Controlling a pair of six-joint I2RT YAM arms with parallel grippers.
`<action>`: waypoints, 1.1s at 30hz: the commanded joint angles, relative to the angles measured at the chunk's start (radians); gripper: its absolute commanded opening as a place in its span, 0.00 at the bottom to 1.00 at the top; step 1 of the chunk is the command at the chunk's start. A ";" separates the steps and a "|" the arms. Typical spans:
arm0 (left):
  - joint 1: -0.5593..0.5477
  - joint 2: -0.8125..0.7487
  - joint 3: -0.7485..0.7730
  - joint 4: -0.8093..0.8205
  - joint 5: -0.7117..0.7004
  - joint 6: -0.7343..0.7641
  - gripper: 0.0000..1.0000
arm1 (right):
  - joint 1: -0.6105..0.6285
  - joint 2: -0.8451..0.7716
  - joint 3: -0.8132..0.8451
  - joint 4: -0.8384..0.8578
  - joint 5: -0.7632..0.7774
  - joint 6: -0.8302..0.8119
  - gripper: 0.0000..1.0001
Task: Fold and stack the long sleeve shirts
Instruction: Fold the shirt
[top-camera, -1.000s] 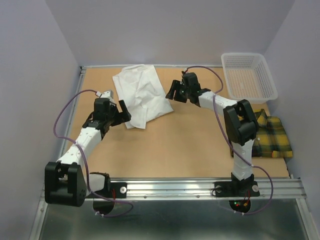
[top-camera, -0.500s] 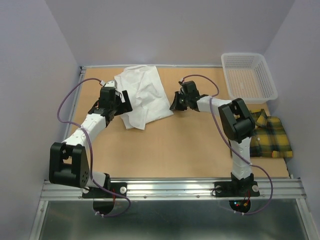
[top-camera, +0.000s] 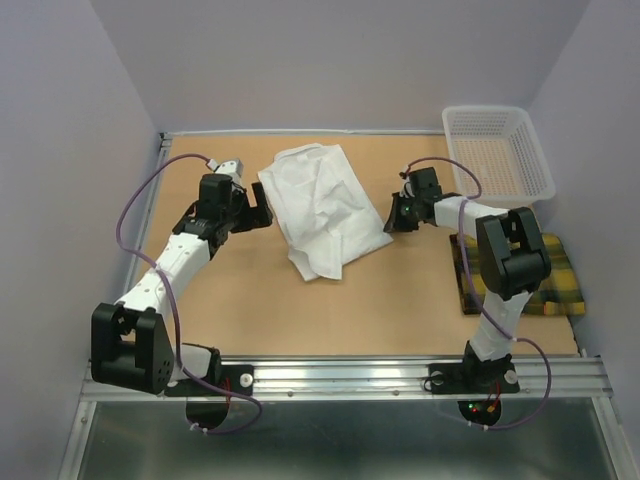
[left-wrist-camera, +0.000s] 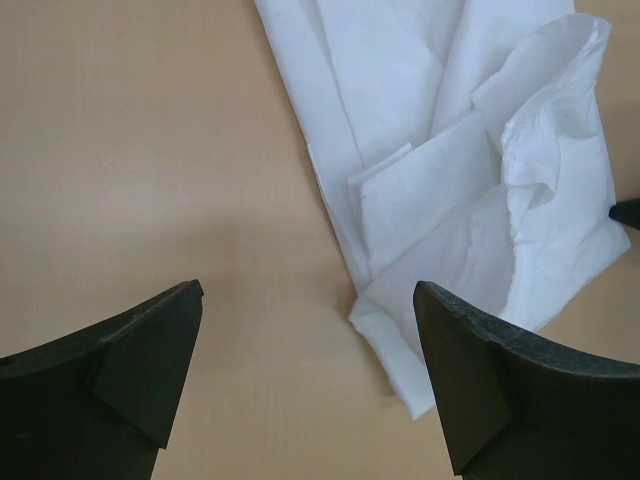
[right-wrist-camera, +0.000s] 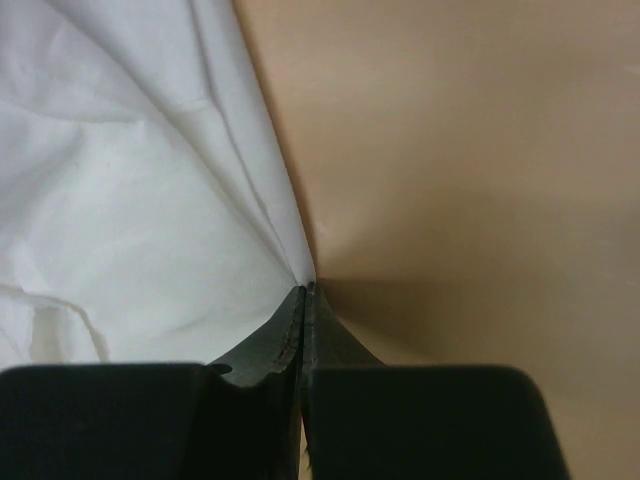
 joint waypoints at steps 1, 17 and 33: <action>-0.057 -0.045 0.021 0.000 0.093 0.072 0.99 | -0.070 -0.054 -0.011 -0.080 0.054 -0.038 0.02; -0.538 -0.028 -0.088 0.134 -0.190 0.290 0.99 | -0.073 -0.385 -0.084 -0.086 -0.024 0.037 0.88; -0.638 0.245 -0.002 0.194 -0.422 0.439 0.74 | -0.071 -0.560 -0.204 -0.086 -0.041 0.069 0.88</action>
